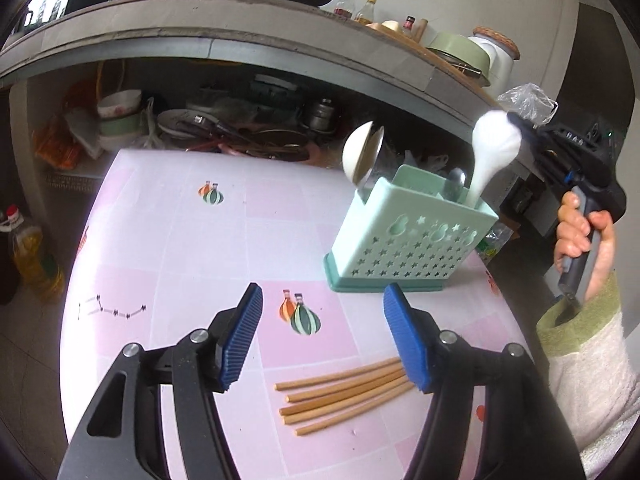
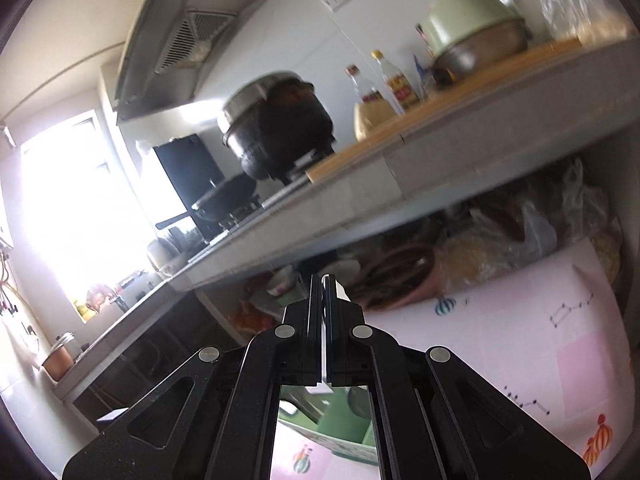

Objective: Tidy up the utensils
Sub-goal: 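Carry the white rice spoon above the green holder with the right tool, then lower the rice spoon into the green holder and open the right tool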

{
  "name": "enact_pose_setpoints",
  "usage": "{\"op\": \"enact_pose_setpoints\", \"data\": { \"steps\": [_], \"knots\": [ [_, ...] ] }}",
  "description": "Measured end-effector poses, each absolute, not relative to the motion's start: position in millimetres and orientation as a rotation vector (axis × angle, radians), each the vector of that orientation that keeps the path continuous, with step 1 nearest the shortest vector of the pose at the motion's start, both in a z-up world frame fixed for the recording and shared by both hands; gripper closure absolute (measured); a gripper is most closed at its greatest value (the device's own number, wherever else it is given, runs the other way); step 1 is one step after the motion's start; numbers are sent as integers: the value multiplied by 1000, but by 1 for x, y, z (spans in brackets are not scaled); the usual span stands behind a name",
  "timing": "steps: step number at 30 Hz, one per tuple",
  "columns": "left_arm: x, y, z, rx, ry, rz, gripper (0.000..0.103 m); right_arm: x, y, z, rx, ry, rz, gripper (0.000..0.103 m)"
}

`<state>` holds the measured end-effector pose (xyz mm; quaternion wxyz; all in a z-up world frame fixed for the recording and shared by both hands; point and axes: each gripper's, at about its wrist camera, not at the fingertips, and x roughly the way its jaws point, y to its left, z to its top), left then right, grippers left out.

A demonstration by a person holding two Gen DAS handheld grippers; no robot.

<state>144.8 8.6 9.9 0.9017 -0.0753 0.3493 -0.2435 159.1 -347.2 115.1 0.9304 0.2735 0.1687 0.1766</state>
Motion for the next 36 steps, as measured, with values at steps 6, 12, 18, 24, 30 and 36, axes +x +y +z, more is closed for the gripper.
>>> {"op": "enact_pose_setpoints", "data": {
  "steps": [6,12,18,24,30,36],
  "knots": [
    [146,12,0,-177,750,-490,41,164,-337,81,509,446,329,103],
    [143,12,-3,-187,755,-490,41,157,-324,72,412,483,296,102],
    [141,11,-2,-182,756,-497,40,145,-310,77,291,481,247,102],
    [137,13,1,-184,747,-493,40,137,-317,77,278,518,194,83],
    [129,19,1,-188,746,-479,38,103,-329,86,307,466,167,60],
    [125,27,-6,-195,762,-461,38,66,-329,87,335,479,204,57]
  ]
}}
